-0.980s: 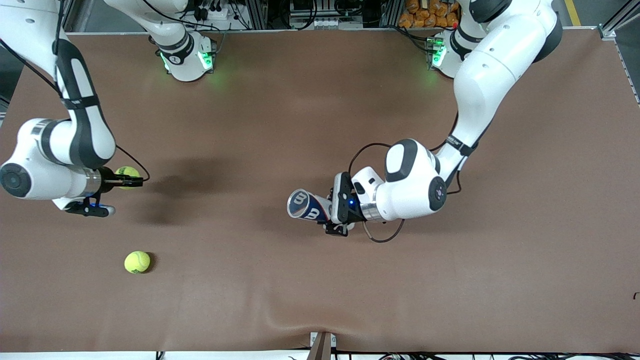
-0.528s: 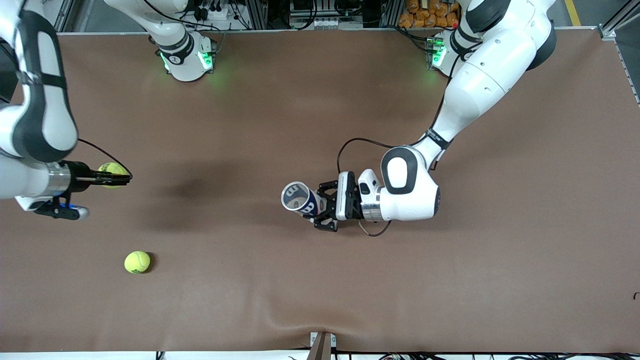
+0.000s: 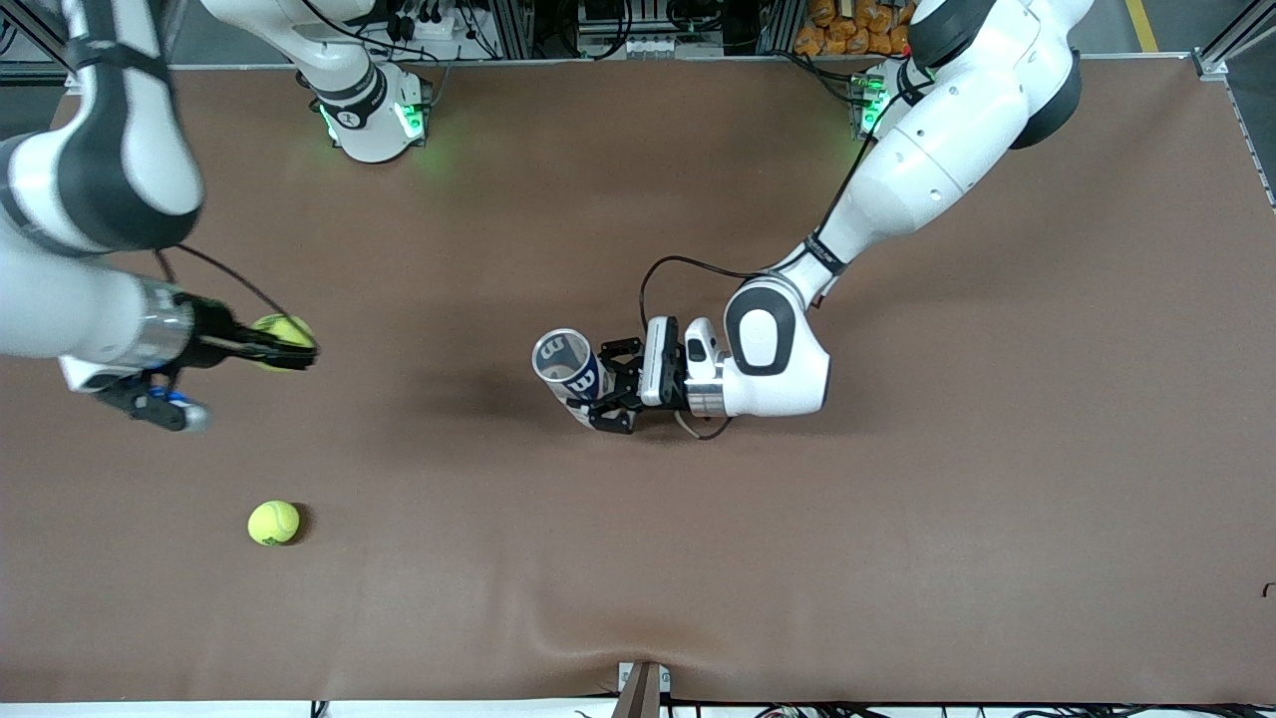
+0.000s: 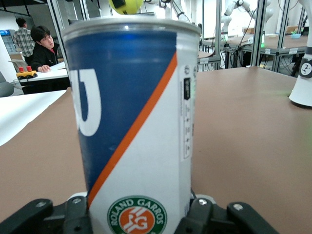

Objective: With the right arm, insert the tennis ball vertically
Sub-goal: 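Stand the can upright with the left gripper while the right gripper lifts the ball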

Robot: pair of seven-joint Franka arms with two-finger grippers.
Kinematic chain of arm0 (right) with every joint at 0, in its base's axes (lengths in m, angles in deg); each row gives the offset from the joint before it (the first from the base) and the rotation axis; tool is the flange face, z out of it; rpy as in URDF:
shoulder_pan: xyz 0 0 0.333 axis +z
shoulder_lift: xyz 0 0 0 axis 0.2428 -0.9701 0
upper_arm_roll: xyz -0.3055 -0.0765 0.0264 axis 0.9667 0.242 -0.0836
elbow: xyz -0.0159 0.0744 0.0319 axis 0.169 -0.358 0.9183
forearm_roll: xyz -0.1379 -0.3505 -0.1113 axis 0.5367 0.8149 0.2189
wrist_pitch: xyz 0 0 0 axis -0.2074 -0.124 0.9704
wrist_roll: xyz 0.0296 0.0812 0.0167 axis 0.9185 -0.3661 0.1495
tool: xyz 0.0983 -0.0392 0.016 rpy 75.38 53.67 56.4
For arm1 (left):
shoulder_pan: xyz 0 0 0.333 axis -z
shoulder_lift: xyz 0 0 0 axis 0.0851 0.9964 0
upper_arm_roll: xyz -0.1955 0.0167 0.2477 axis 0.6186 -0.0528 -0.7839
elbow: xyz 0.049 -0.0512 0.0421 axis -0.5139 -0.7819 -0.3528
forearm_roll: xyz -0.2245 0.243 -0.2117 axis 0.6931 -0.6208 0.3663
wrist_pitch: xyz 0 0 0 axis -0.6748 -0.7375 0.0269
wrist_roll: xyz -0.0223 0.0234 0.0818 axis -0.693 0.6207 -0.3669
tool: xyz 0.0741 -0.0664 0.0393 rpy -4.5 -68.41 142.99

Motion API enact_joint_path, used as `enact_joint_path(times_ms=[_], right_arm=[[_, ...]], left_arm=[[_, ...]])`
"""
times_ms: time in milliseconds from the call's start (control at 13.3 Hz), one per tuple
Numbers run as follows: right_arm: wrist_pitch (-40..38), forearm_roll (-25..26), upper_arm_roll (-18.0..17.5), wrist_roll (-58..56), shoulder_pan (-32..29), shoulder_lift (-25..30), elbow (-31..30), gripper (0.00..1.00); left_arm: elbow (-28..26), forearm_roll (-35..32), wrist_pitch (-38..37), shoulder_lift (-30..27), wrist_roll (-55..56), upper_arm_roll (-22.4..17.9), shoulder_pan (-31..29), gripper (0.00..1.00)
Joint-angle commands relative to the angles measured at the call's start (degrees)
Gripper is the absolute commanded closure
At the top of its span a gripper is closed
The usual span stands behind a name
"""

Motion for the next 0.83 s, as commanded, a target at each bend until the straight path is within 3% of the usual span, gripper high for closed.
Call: enact_joint_path(times_ms=[0,452,754], right_arm=[[0.4,-0.5,0.6,10.3,6.4,0.8,1.5,0.49],[7.8,-0.4,0.6,29.4,16.2,-0.6,1.3,0.49],[12.7,-0.4,0.6,39.3,18.8,-3.5,1.1,0.48]], left_arm=[[0.6,4.9,0.7,1.9,-5.6,0.3,1.3,0.44],[0.5,13.8,0.1,5.1,-13.8,0.3,2.7,0.44],[0.6,18.5,-0.3,6.9,-18.1,0.3,4.3,0.43]])
